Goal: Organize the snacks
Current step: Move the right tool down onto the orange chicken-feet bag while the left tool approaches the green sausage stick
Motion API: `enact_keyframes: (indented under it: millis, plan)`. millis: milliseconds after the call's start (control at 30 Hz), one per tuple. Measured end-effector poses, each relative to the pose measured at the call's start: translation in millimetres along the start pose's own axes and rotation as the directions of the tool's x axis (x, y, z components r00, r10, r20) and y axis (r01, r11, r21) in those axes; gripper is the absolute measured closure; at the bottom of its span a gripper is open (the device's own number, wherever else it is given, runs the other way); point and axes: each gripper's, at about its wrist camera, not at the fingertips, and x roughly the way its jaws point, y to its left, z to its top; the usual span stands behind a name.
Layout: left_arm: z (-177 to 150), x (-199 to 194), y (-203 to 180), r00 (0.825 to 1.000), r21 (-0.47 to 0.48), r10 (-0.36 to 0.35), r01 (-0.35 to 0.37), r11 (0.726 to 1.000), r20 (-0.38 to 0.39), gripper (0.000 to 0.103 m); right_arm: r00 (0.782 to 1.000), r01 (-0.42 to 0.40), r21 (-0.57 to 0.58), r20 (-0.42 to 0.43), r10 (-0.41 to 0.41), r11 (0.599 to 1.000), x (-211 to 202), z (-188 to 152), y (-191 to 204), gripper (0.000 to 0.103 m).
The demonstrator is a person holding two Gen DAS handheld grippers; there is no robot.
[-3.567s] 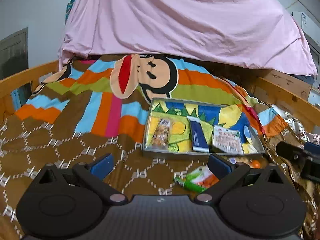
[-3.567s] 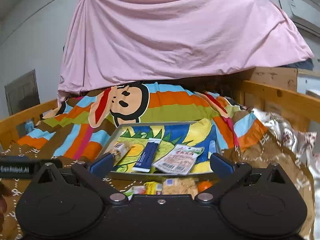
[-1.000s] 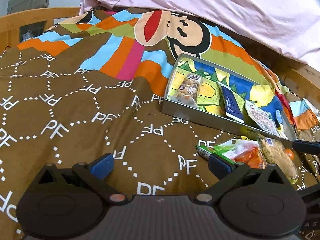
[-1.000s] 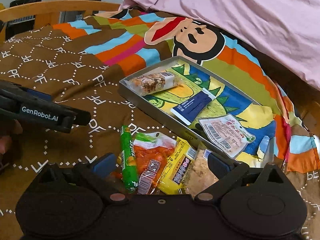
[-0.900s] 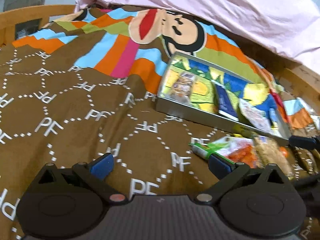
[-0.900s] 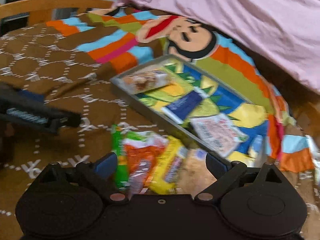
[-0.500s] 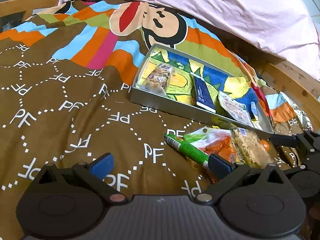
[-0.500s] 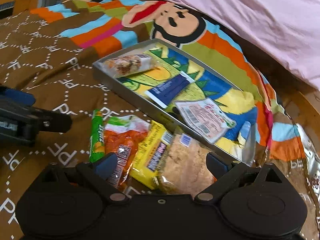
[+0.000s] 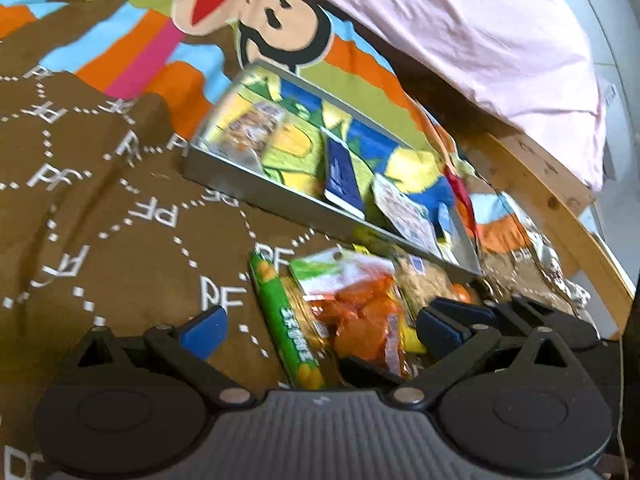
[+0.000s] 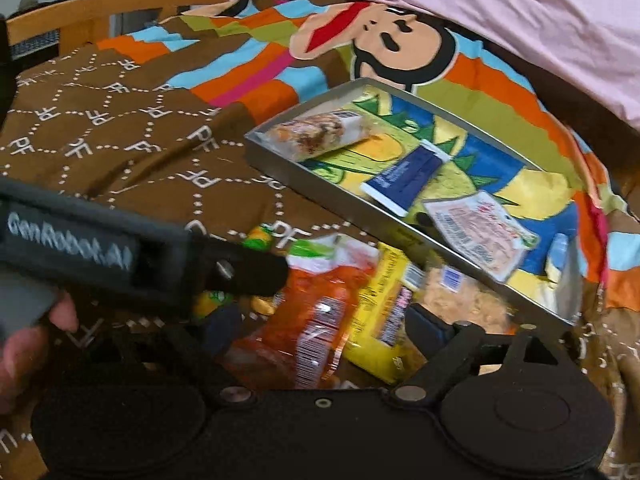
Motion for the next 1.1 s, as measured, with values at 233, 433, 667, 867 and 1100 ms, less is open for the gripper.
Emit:
enact_keyframes:
  millis: [233,433,667,867,1100]
  plan:
    - [0,-2,6,1.000,-0.058,-0.024,0.023,0.998,-0.016,0.003,1.000,-0.025,0.013,-0.010,0.025,1.000,0,0,0,0.025]
    - [1,-9,13,1.000,-0.118,-0.019,0.021,0.993,0.018,0.003,0.999,0.035,-0.005,0.035,-0.035,0.999,-7,2,-2,0.022]
    - [4,-11,8,0.997,-0.083,-0.064,0.067,0.994,0.036,0.004,1.000,0.028,0.010,-0.002,-0.028,1.000,-3,2,-6,0.020]
    - [2,-11,12,0.998,-0.112,-0.060,0.063,0.992,0.036,0.004,1.000,-0.012,-0.021,-0.017,0.011,1.000,17,-2,4,0.024]
    - [2,-12,13,0.999,-0.099,-0.039,0.042,0.994,0.036,0.007,0.996,0.085,-0.153,-0.023,-0.090,0.985,4,3,19,0.054]
